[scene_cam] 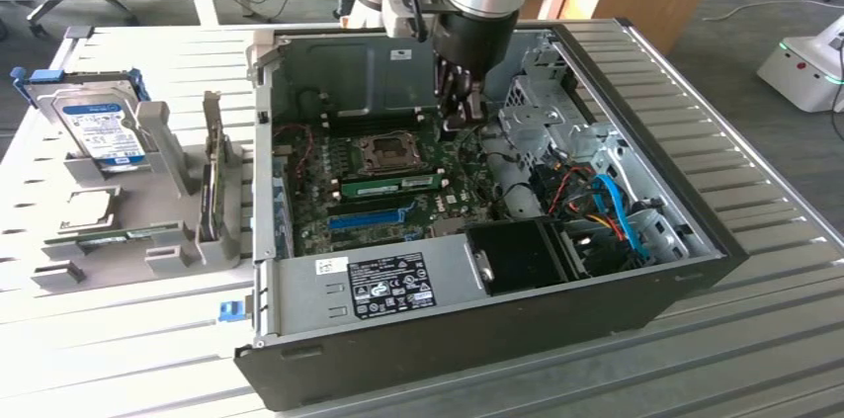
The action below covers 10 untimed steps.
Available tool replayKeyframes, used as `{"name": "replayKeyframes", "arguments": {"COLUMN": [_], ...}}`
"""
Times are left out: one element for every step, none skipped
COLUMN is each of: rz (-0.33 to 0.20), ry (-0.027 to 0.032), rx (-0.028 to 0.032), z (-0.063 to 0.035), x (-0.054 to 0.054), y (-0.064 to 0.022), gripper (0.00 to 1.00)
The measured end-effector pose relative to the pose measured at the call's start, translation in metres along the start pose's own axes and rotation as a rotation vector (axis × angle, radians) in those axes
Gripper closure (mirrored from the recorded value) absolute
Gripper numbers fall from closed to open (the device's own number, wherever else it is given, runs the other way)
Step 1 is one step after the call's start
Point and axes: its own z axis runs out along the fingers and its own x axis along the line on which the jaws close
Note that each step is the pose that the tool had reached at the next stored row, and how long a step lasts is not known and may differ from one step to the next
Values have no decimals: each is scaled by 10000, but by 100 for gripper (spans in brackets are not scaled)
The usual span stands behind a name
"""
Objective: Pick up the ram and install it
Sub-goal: 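Press down the ram until it locks into place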
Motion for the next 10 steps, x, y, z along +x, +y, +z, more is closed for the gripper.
{"name": "replayKeyframes", "arguments": {"rz": [0,0,-1,-1,0,0,-1,0,0,-1], "ry": [-1,1,0,0,0,0,0,0,-1,-1], "rx": [0,0,0,0,0,0,0,0,0,0], "z": [6,10,16,21,26,31,36,42,47,52], "x": [0,0,0,0,1,1,1,1,1,1], "y": [0,-1,-1,-1,-1,-1,-1,-2,-2,-2], "gripper": [89,89,89,89,89,89,89,89,89,89]}}
